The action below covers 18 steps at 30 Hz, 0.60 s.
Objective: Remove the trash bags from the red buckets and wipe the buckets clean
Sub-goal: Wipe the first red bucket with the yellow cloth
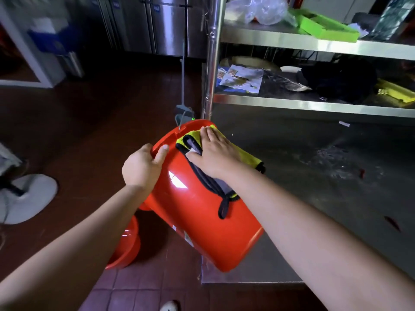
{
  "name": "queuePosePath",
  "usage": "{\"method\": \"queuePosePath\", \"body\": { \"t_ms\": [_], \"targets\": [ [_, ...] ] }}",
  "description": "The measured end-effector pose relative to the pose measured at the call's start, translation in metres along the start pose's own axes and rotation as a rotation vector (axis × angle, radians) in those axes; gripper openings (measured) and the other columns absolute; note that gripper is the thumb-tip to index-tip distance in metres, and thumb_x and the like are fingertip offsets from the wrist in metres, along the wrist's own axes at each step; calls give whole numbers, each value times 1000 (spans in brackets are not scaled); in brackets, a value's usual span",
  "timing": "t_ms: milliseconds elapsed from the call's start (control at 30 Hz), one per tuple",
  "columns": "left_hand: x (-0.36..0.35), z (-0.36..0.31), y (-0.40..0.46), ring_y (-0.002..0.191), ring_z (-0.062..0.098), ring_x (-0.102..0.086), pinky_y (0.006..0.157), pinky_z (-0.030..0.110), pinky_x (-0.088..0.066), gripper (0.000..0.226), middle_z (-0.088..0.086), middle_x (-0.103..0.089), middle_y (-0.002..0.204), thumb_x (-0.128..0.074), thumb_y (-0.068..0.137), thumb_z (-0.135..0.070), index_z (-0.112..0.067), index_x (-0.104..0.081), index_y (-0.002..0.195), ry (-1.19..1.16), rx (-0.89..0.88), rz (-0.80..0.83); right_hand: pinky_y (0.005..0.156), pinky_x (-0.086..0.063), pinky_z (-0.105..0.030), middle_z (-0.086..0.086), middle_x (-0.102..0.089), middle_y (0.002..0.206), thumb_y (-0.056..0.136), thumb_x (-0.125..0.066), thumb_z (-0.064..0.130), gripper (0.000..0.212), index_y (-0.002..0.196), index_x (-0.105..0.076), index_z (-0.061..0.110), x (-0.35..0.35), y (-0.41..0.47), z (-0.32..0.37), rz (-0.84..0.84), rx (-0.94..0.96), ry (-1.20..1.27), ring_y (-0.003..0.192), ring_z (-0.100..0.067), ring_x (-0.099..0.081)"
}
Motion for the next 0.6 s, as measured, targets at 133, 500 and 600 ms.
{"method": "queuePosePath", "body": {
  "t_ms": [133, 500, 600],
  "targets": [
    [0, -3, -5, 57, 17, -46, 48, 27, -30, 45, -7, -47, 60, -49, 83, -63, -19, -49, 76, -6, -31, -7, 118, -3, -34, -6, 0, 160, 92, -26, 62, 83, 151, 1, 11, -5, -25, -13, -68, 32, 23, 147, -18, 1],
    [3, -23, -16, 61, 20, -48, 49, 29, -29, 43, -7, -48, 59, -52, 82, -62, -19, -52, 74, -57, -56, 3, 116, 6, -24, 0, 11, 158, 93, -20, 59, 78, 150, 10, 15, -18, -163, -71, -74, -12, -16, 145, -11, 12],
    [6, -23, -31, 63, 18, -51, 52, 29, -32, 40, -10, -50, 61, -53, 81, -62, -23, -52, 75, -93, -27, -16, 119, 3, -31, -3, 11, 159, 95, -20, 58, 77, 150, 10, 13, -13, -153, -61, -82, 2, -23, 145, -15, 13]
  ]
}}
Point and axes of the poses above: each hand's wrist, its own y-axis towards the middle knuckle, its own x-axis out of the back of the hand, z = x × y, the point moved 1 cm from there along y, towards the middle knuckle
